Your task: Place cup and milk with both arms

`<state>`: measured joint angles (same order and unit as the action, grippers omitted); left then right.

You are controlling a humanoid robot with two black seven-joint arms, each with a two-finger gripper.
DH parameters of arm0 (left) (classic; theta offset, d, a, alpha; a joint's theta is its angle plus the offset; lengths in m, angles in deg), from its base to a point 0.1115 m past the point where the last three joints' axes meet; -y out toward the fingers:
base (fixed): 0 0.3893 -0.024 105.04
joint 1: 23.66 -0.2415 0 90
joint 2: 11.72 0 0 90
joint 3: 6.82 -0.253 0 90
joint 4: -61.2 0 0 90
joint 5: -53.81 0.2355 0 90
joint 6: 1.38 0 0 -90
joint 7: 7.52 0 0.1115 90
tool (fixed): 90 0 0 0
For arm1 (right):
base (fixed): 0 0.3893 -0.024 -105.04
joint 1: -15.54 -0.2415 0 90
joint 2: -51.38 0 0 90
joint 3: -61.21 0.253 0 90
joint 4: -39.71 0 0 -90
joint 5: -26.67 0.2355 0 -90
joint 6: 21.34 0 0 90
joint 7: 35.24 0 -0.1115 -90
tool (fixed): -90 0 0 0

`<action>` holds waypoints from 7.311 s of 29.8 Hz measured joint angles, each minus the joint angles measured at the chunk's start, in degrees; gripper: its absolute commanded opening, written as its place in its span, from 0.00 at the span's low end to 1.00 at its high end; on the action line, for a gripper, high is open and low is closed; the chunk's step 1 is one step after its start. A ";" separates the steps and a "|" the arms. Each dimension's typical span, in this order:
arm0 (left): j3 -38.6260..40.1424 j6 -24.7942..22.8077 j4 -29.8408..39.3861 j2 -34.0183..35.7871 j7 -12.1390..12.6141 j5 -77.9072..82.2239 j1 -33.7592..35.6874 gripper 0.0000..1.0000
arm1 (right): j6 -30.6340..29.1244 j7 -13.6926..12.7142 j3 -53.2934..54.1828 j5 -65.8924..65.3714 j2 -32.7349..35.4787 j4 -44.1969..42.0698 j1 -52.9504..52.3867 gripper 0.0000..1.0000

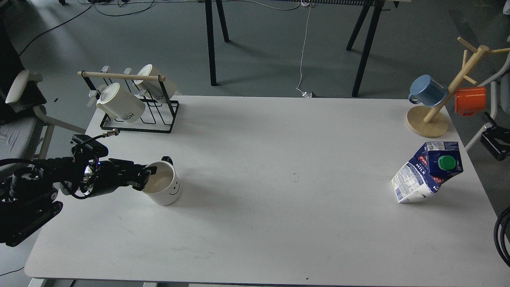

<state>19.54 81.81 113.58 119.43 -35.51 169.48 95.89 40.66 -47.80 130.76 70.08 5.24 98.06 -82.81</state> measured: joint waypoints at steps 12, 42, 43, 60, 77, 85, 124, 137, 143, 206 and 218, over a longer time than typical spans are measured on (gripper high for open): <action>1.41 -9.84 9.45 -0.78 0.00 -3.50 9.16 0.00 | 0.00 0.05 0.23 0.00 0.00 -5.15 -0.15 0.98; -3.94 -7.00 -11.42 -30.92 0.00 0.44 11.90 0.44 | 0.00 0.08 1.93 0.19 0.52 -8.17 -1.10 0.98; -3.87 -7.00 -11.42 -30.83 0.00 0.34 11.87 0.49 | 0.00 0.08 1.92 0.19 0.52 -8.17 -1.09 0.98; 2.61 -20.26 0.30 -17.08 0.00 -38.54 12.84 0.84 | 0.00 -0.51 3.66 5.99 3.18 -4.18 -1.11 0.98; 12.45 -21.20 -2.18 -3.14 0.00 -93.17 10.55 0.88 | 0.00 -0.90 3.39 20.52 6.68 3.46 18.08 0.98; 11.35 -21.20 -2.10 -3.28 0.00 -91.56 8.40 0.89 | 0.00 -1.76 2.03 20.01 4.59 4.33 24.94 0.98; 11.31 -21.19 -2.17 -4.99 0.00 -85.85 6.82 0.91 | 0.00 -0.71 -8.24 7.83 -15.36 -0.17 10.87 0.99; 11.32 -21.19 -2.31 -5.03 0.00 -84.67 6.28 0.92 | 0.00 -0.69 -8.99 7.74 -16.64 -2.06 6.47 0.55; 11.32 -21.19 -2.45 -5.11 0.00 -84.47 5.44 0.92 | 0.00 0.10 -8.78 6.83 -18.36 -1.25 7.05 0.23; 11.28 -21.19 -2.46 -5.38 0.00 -81.56 4.02 0.94 | 0.00 1.67 -16.98 -17.19 -41.36 4.13 4.99 0.98; 11.34 -21.19 -2.54 -5.35 0.00 -81.56 3.77 0.94 | 0.00 1.64 -16.51 -17.03 -34.59 12.53 11.37 0.98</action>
<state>30.88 60.62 111.04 114.08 -35.52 87.92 99.66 40.66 -46.16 114.24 53.05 -29.35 110.60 -71.44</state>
